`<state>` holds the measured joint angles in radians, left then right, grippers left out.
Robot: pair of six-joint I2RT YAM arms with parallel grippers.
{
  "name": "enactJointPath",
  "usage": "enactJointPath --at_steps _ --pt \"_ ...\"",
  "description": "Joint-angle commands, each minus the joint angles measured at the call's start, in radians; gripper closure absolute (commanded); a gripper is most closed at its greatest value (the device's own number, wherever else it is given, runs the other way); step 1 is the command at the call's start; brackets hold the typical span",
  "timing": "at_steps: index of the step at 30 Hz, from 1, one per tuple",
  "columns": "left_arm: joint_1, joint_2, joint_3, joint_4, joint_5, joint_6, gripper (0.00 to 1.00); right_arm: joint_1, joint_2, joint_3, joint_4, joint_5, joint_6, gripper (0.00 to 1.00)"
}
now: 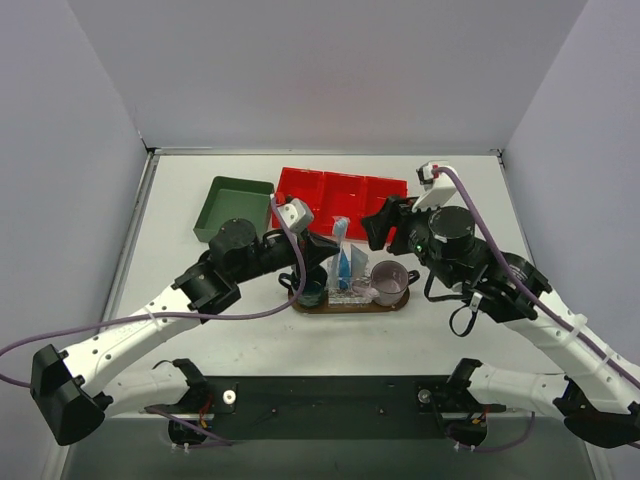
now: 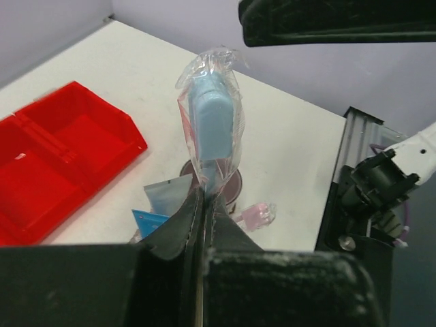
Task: Prepare toiletry sets of a toothbrush and toothpaste on the tray
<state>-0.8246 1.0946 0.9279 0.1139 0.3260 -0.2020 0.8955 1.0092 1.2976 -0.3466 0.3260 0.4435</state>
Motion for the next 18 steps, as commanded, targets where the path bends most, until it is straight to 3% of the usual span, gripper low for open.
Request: enactJointPath --at_steps 1,7,18 --pt "-0.008 -0.036 0.015 -0.025 -0.107 0.122 1.00 0.003 0.003 0.038 -0.060 -0.082 0.064 0.44" --pt "-0.015 -0.027 0.023 -0.033 -0.096 0.119 1.00 0.020 0.022 0.072 -0.054 -0.133 0.095 0.45" --pt "-0.031 -0.022 0.025 -0.043 -0.094 0.131 1.00 0.098 0.115 0.143 -0.042 -0.068 0.061 0.54"
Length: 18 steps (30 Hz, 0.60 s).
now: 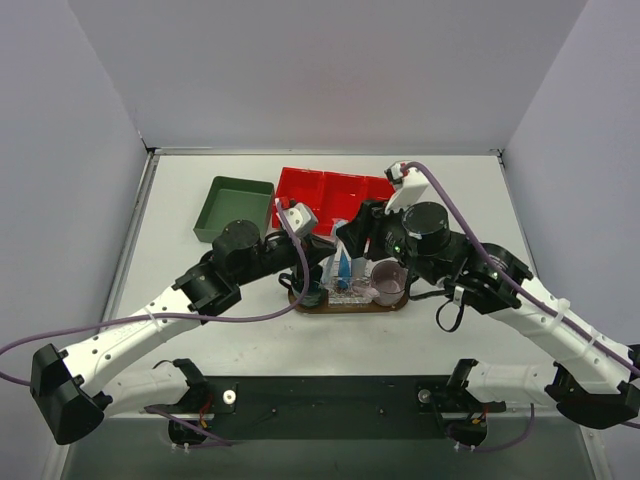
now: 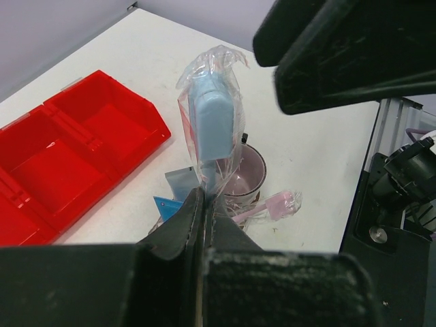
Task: Prepare toiletry sets of a toothbrush and toothpaste on the tray
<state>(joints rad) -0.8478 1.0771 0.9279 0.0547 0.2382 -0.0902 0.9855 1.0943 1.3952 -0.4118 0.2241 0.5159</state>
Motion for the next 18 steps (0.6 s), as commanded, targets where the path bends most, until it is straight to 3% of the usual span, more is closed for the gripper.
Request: enactJointPath --at_steps 1,13,18 --pt "-0.010 -0.005 0.026 0.016 -0.004 0.021 1.00 0.010 0.038 0.053 0.024 0.035 -0.016 0.54" --pt "-0.017 -0.011 0.022 0.025 0.015 0.024 1.00 0.012 0.091 0.056 0.028 0.047 -0.027 0.61" --pt "-0.020 -0.013 0.019 0.030 0.024 0.024 1.00 0.012 0.088 0.044 0.041 0.041 -0.036 0.79"
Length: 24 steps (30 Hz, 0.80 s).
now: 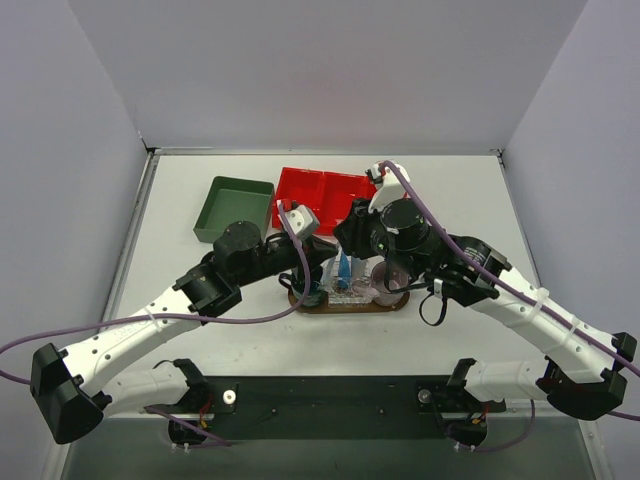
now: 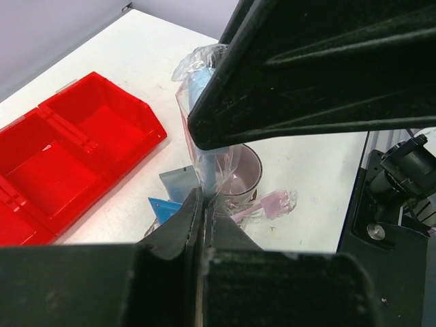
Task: Prepare toiletry sets of a toothbrush and toothpaste on the tray
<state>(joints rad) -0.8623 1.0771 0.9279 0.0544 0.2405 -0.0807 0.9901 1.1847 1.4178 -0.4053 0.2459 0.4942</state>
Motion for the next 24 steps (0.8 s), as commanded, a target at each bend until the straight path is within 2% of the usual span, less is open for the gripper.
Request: enactJointPath --at_steps 1,5,7,8,11,15,19,20,22,24 --pt "-0.006 -0.013 0.019 0.030 0.026 0.015 1.00 0.007 0.000 0.018 0.039 0.020 -0.016 0.81" --pt "-0.004 -0.011 0.019 0.027 0.048 0.016 1.00 0.009 -0.002 0.013 0.042 0.024 -0.026 0.94" --pt "-0.004 -0.011 0.022 0.022 0.056 0.013 0.73 0.009 -0.008 0.007 0.043 0.027 -0.032 1.00" --pt "-0.004 -0.011 0.023 0.018 0.053 0.012 0.44 0.007 -0.011 0.004 0.043 0.035 -0.036 1.00" --pt "-0.003 -0.019 0.022 0.007 0.048 0.006 0.22 0.007 -0.033 -0.011 0.048 0.052 -0.051 1.00" --pt "0.003 -0.045 0.003 -0.024 0.052 0.024 0.15 0.010 -0.069 -0.031 0.052 0.066 -0.075 1.00" --pt "0.077 -0.097 -0.024 -0.016 0.164 -0.005 0.14 0.022 -0.109 -0.042 0.053 0.078 -0.112 1.00" --pt "0.106 -0.101 -0.030 -0.002 0.199 -0.026 0.13 0.037 -0.117 -0.043 0.053 0.087 -0.126 1.00" --pt "0.242 -0.118 -0.056 0.019 0.319 -0.111 0.13 0.067 -0.135 -0.049 0.049 0.139 -0.169 1.00" --pt "0.354 -0.135 -0.086 0.048 0.342 -0.180 0.14 0.113 -0.148 -0.051 0.043 0.168 -0.212 1.00"
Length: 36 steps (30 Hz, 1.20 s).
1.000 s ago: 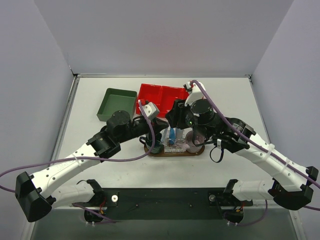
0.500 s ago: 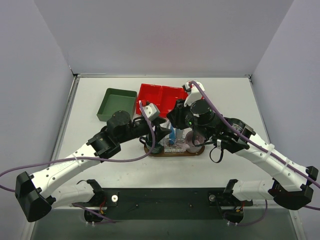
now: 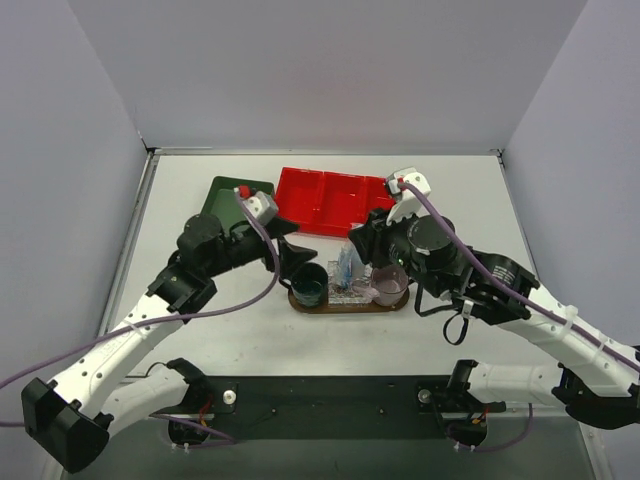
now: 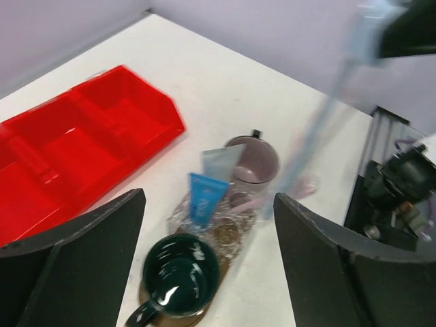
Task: Prepare toiletry sets of a toothbrush and toothpaste on the tray
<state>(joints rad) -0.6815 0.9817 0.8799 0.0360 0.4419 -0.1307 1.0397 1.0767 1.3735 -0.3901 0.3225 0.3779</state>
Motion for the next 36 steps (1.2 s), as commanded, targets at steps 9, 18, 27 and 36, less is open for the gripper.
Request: enactJointPath --at_steps 9,18,27,36 --pt "0.290 0.006 0.033 -0.162 -0.231 -0.106 0.13 0.270 -0.002 -0.042 0.066 0.274 -0.256 1.00" --pt "0.290 0.005 0.031 -0.203 -0.312 -0.084 0.14 0.353 0.130 -0.083 0.171 0.339 -0.370 1.00" --pt "0.290 0.005 0.031 -0.205 -0.310 -0.083 0.14 0.359 0.180 -0.151 0.232 0.362 -0.404 1.00" --pt "0.290 0.012 0.031 -0.205 -0.310 -0.081 0.14 0.358 0.192 -0.221 0.315 0.365 -0.436 1.00"
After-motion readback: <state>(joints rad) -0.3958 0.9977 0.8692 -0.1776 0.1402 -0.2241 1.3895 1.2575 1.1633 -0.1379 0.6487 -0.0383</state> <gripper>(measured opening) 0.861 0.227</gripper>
